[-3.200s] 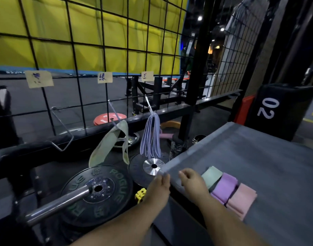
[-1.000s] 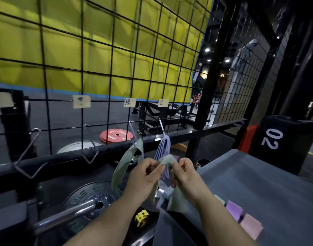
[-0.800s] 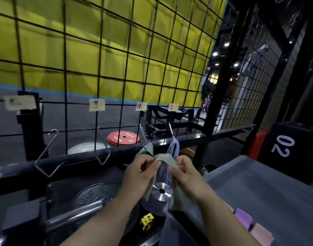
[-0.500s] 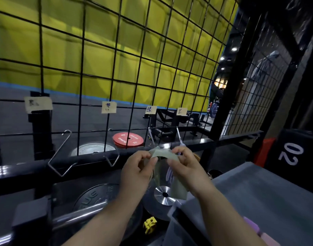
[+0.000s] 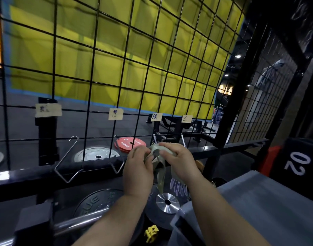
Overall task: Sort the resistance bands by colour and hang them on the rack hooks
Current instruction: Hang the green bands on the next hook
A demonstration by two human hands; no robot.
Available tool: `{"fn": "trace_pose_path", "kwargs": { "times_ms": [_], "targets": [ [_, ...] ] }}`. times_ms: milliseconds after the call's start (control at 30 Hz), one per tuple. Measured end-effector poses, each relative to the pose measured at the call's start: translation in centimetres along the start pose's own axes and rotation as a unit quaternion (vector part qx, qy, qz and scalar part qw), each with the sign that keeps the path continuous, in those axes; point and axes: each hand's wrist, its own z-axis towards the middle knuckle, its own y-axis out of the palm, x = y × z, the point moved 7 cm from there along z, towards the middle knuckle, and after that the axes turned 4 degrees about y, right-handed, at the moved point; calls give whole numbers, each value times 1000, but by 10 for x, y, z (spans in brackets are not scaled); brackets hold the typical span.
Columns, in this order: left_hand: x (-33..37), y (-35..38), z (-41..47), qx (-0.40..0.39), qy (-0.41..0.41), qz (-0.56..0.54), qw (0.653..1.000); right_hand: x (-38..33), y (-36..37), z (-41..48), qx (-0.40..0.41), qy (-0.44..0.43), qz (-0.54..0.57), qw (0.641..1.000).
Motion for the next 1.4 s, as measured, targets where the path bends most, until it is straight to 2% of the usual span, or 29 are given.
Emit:
{"fn": "trace_pose_path", "kwargs": {
  "times_ms": [100,267,533,833,900,1000,1100,1267,1400],
  "targets": [
    [-1,4,0,-33,-6,45,998,8,-1,6,11,2,-33,999],
    [1,10,0,-90,-2,122,988,12,8,9,-21,-12,-53,998],
    [-1,14,1,-107,20,167,980,37,14,9,-47,25,-47,997],
    [5,20,-5,-138,63,226,962,32,6,-11,-52,76,68,993],
    [6,22,-9,-149,70,213,963,39,7,-11,-37,94,85,991],
    [5,21,-18,-137,52,135,980,49,8,-14,-13,131,141,981],
    [4,21,-22,-121,38,94,987,54,12,-18,-25,145,178,973],
    [1,28,-22,-161,4,68,985,55,14,-19,-19,136,178,974],
    [1,29,-20,-145,0,51,988,53,9,-18,2,118,132,984]
  ]
}}
